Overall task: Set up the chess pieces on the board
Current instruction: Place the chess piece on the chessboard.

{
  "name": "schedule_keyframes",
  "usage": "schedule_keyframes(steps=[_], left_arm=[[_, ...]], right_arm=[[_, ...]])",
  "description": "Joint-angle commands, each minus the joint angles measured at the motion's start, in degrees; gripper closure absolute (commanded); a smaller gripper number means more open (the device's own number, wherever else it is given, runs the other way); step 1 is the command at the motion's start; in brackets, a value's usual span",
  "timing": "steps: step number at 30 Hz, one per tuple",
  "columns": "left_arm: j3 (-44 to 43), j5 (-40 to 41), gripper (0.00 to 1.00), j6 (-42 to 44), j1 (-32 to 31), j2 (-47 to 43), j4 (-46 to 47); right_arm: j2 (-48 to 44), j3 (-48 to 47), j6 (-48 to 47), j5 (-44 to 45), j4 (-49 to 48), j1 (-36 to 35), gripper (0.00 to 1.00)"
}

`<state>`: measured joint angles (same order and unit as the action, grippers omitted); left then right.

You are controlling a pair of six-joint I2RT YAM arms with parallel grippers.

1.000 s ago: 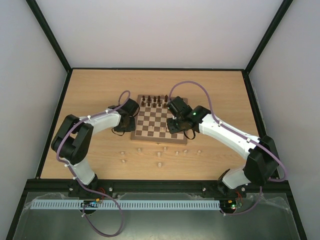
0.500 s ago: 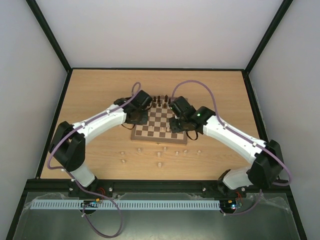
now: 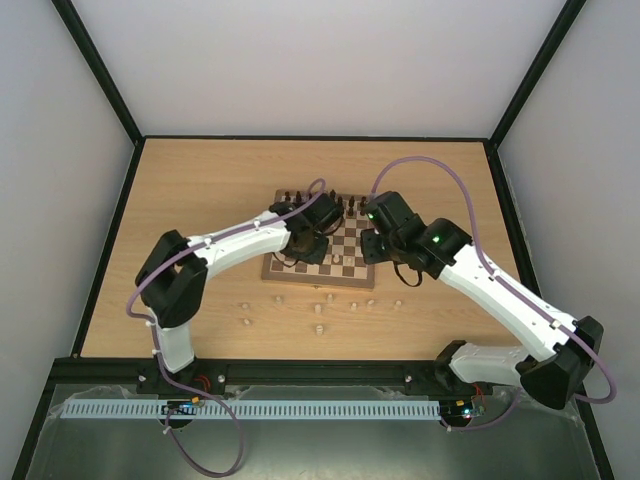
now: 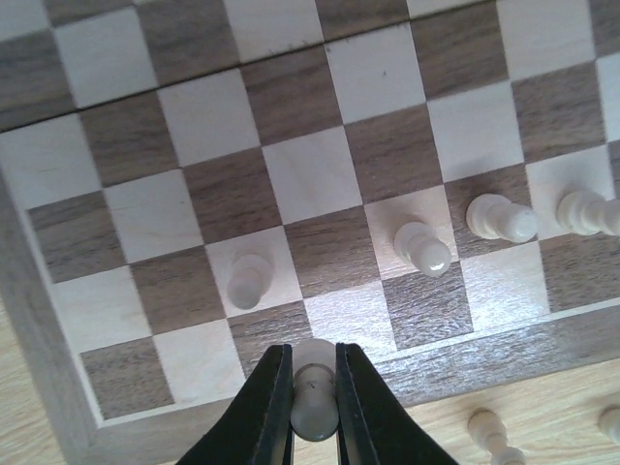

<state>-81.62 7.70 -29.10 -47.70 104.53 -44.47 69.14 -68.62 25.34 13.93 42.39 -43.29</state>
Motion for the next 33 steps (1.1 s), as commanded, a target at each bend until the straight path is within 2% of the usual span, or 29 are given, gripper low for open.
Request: schedule_keyframes(steps=[1, 17, 33], left_arm=[[-2.0, -2.0, 0.92, 1.6, -1.0, 2.9, -1.0], [-6.0, -1.8, 0.92, 2.3, 0.3, 9.5, 1.2], [-4.6, -1.2, 0.9, 2.0, 1.5, 10.8, 2.5]], right_arm=[[-1.6, -1.4, 1.3, 1.8, 4.5, 0.3, 0.63], [-2.1, -0.2, 1.5, 1.9, 4.6, 0.4, 0.63], [-1.8, 1.2, 0.7, 1.4, 3.3, 0.5, 0.63]])
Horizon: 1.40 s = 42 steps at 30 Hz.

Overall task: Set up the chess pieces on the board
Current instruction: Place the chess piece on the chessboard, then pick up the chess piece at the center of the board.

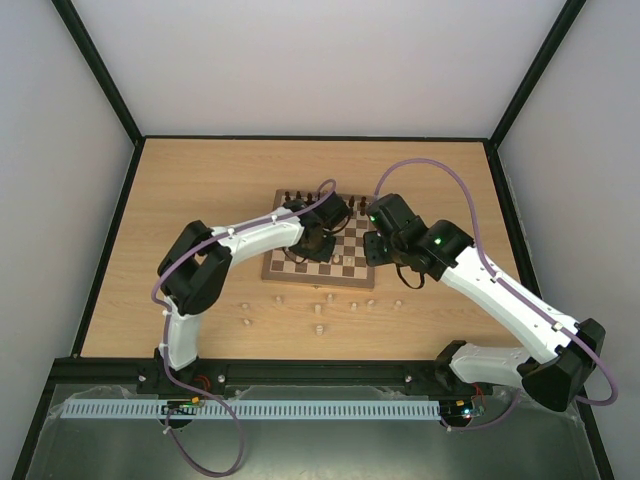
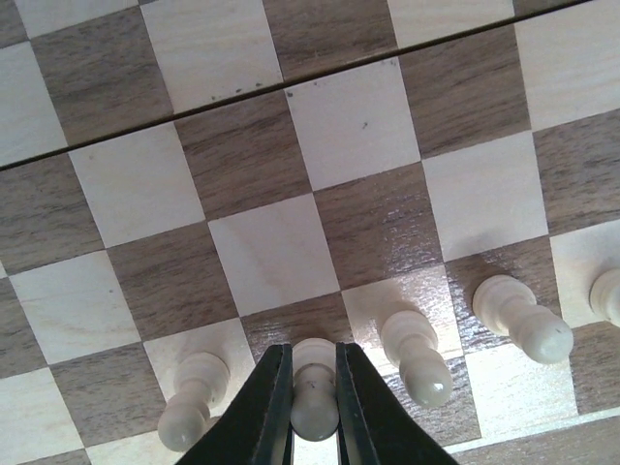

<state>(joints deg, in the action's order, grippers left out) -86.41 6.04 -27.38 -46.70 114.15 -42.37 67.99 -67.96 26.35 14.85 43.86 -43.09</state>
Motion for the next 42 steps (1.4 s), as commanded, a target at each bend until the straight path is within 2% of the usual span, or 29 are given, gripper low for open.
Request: schedule_keyframes(steps=[1, 18, 23, 27, 29, 32, 36, 40, 41, 42], left_arm=[[0.2, 0.5, 0.9, 0.3, 0.6, 1.2, 0.5], [0.7, 0.9, 0.77, 0.2, 0.7, 0.5, 0.1], [0.6, 2.1, 0.74, -0.4, 0.7, -2.8, -0.8], [0.4, 5.7, 0.63, -1.3, 1.7, -8.3, -3.1], [3.3, 7.8, 0.56, -2.4, 3.7, -12.4, -3.0], [10.9, 7.0, 0.52, -3.5, 10.5, -19.7, 0.5], [17.4, 8.6, 0.44, -4.6, 16.8, -25.1, 3.5], [20.0, 10.5, 0.41, -4.8, 21.8, -24.0, 4.6], [20.7, 10.6, 0.41, -4.9, 22.9, -23.4, 5.1], [21.4, 10.4, 0.41, -4.8, 23.7, -22.8, 5.8]], right_arm=[[-0.7, 0.6, -0.3, 0.4, 1.8, 0.3, 0.63], [0.0, 1.4, -0.6, -0.2, 0.9, 0.5, 0.62], [0.0, 1.4, -0.6, -0.3, 1.0, 0.6, 0.62], [-0.1, 0.8, -0.8, -0.5, 1.3, 0.6, 0.61], [-0.3, 0.7, -0.8, -0.6, 1.6, 0.6, 0.57], [-1.0, 0.7, -0.9, -0.8, 1.7, 0.6, 0.51], [-1.1, 0.4, -1.2, -2.4, 1.3, 0.6, 0.42], [-1.1, 0.2, -1.3, -3.7, 1.0, 0.6, 0.26], [-1.2, 0.3, -1.4, -3.8, 1.0, 0.6, 0.18], [-1.3, 0.4, -1.4, -3.9, 1.0, 0.6, 0.05]])
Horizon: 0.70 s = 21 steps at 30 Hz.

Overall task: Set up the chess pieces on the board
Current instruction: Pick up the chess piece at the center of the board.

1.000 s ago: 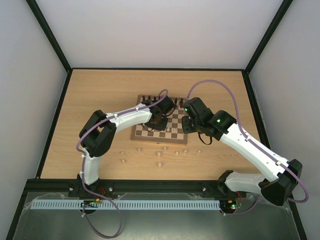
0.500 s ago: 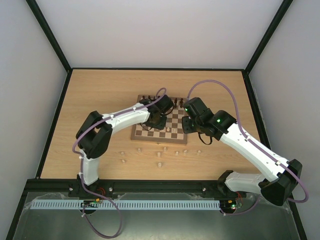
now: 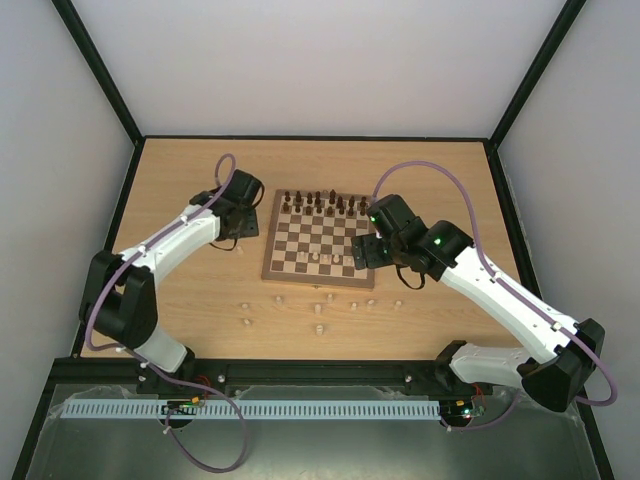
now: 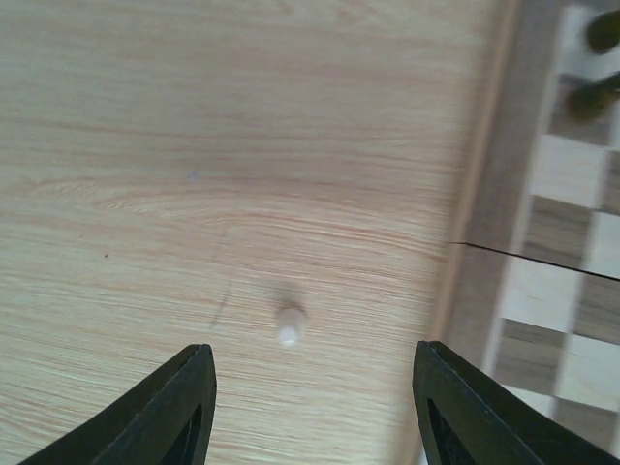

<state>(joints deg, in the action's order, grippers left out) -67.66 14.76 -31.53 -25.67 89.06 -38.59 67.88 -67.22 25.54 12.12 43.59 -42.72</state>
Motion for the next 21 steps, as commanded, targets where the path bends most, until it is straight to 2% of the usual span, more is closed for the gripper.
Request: schedule_keyframes(steps=[1, 4, 7, 9, 10, 17, 21], left_arm=[[3.4, 1.1, 0.41, -0.6, 3.4, 2.8, 3.0], [5.6, -0.3, 0.38, -0.7, 4.5, 4.1, 5.1], [6.8, -0.4, 0.27, -0.9, 4.7, 5.2, 6.0], [7.0, -0.3, 0.03, -1.0, 4.8, 5.5, 6.0], [6.9, -0.3, 0.01, -1.1, 4.8, 5.5, 6.1], [8.1, -1.8, 0.03, -1.3, 4.9, 6.5, 7.9], [10.3, -3.1, 0.13, -1.7, 5.3, 7.0, 9.9]], right_arm=[[-1.4, -0.2, -0.6, -1.3, 1.3, 0.2, 0.01], [-1.9, 0.3, -0.6, -1.4, 1.3, 0.2, 0.01], [-2.5, 0.9, -0.5, -1.5, 1.3, 0.2, 0.01], [-2.8, 1.3, -0.5, -1.6, 1.2, 0.2, 0.01], [-2.8, 1.3, -0.4, -1.7, 1.2, 0.2, 0.01], [-3.4, 1.7, -0.5, -2.2, 1.1, 0.2, 0.01], [-3.5, 2.0, -0.5, -2.4, 1.1, 0.2, 0.0]])
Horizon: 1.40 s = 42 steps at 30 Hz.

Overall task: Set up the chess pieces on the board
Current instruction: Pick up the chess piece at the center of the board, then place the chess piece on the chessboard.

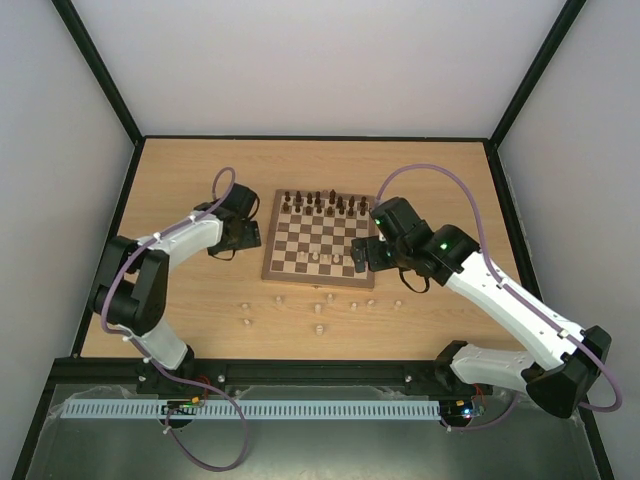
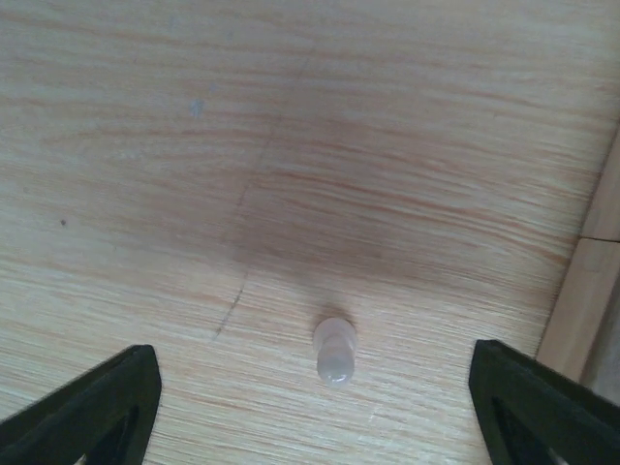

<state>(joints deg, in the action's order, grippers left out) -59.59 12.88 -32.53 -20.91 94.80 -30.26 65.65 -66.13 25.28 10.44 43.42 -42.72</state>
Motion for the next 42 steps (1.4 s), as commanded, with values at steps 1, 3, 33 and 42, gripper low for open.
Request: schedule_keyframes(steps=[1, 3, 33, 42], left_arm=[[2.4, -1.5, 0.18, -0.7, 0.7, 1.5, 1.7], [2.5, -2.4, 0.26, -0.8, 0.7, 1.9, 2.4], [-8.8, -2.5, 0.97, -0.8, -13.0, -1.3, -9.9], [-14.7, -4.2, 0.94, -2.2, -22.6, 4.0, -11.3]], right_arm=[[-1.2, 1.0, -0.2, -0.8, 1.3, 0.2, 0.0], [-1.3, 1.1, -0.2, -0.9, 1.2, 0.2, 0.0], [-3.0, 0.5, -0.1, 0.3, 2.6, 0.2, 0.01], [-3.6, 0.5, 0.5, 0.9, 3.2, 0.2, 0.02]])
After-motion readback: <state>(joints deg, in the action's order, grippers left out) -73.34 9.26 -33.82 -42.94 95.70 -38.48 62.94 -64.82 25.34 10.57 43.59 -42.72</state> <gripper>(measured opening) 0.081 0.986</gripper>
